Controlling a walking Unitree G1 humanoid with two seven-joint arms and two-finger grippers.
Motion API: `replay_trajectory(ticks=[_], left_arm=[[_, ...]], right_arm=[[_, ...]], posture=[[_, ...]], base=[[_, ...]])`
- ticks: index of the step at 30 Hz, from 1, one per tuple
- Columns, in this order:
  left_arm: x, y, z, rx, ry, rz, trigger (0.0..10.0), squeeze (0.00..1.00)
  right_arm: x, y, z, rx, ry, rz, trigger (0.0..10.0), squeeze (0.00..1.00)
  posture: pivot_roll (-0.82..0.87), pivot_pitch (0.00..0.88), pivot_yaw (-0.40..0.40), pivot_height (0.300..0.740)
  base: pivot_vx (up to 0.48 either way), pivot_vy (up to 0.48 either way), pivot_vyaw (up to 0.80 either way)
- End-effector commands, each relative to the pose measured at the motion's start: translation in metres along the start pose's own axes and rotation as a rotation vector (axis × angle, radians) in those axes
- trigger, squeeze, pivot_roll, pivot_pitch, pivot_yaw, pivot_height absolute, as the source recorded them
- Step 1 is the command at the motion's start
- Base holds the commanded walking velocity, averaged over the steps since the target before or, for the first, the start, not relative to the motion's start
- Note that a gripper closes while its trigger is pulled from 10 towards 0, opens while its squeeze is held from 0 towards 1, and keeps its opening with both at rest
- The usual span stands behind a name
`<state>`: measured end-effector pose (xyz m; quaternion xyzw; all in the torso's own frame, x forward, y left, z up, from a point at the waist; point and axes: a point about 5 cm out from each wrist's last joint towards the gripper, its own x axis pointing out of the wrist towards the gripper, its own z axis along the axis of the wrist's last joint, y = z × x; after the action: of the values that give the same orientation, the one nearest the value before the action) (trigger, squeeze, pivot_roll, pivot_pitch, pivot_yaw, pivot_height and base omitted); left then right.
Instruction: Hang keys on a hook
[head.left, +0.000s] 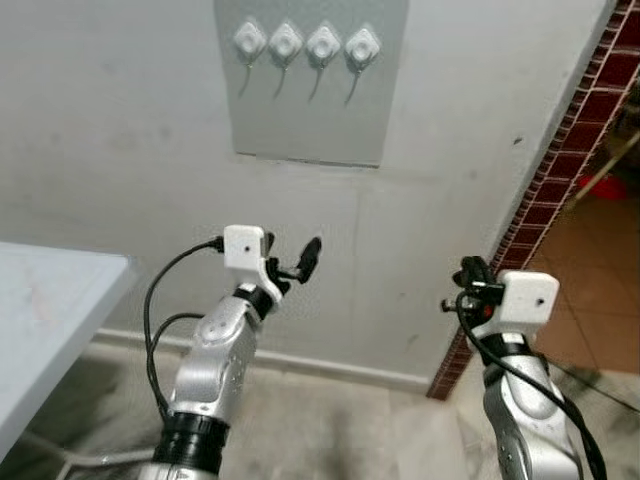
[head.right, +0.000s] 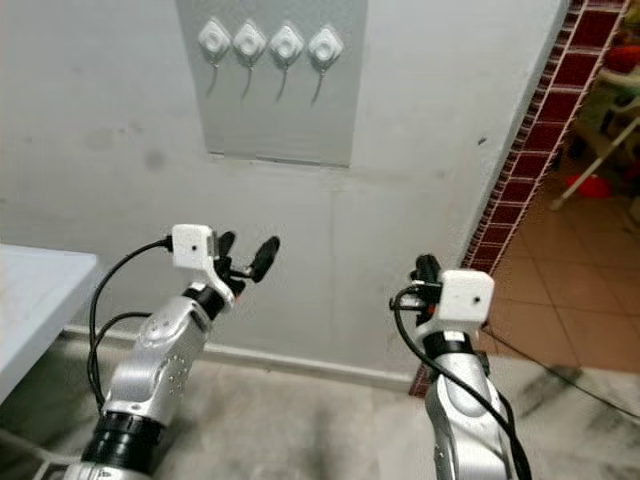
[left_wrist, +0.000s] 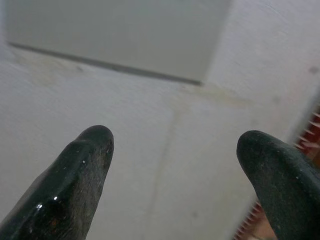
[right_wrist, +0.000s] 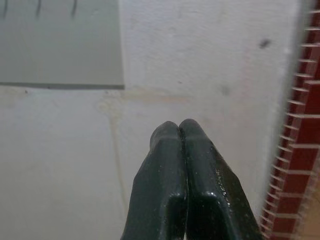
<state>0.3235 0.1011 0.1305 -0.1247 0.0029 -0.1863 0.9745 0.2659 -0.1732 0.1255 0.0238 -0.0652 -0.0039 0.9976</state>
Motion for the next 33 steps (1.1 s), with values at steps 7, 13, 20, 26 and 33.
replay_trajectory(ticks=[7, 13, 20, 26, 33], left_arm=[[-0.002, 0.009, 0.004, 0.007, -0.009, 0.039, 10.0, 0.00], [-0.001, 0.010, 0.003, 0.003, -0.004, 0.079, 10.0, 0.00], [0.001, 0.012, 0.002, -0.017, 0.009, 0.134, 10.0, 0.00], [0.006, 0.008, 0.007, 0.020, 0.004, 0.141, 10.0, 0.00], [0.008, -0.016, 0.022, 0.117, -0.054, -0.044, 10.0, 0.00]], right_arm=[[0.002, 0.011, 0.007, 0.014, -0.029, 0.041, 10.0, 0.00], [0.002, 0.011, 0.007, 0.012, -0.028, 0.047, 10.0, 0.00], [0.002, 0.011, 0.007, 0.006, -0.025, 0.054, 10.0, 0.00], [0.003, 0.011, 0.007, -0.002, -0.018, 0.066, 10.0, 0.00], [0.013, 0.005, 0.012, -0.035, -0.034, 0.102, 10.0, 0.00]], posture=[[0.02, 0.019, -0.013, 0.740], [0.02, 0.018, -0.015, 0.740], [0.01, 0.015, -0.018, 0.740], [0.01, 0.010, -0.020, 0.740], [0.01, 0.007, -0.024, 0.740]], base=[[0.459, 0.000, 0.00], [0.226, 0.000, 0.00], [0.000, 0.000, 0.00], [0.000, 0.000, 0.00], [0.000, 0.000, 0.00]])
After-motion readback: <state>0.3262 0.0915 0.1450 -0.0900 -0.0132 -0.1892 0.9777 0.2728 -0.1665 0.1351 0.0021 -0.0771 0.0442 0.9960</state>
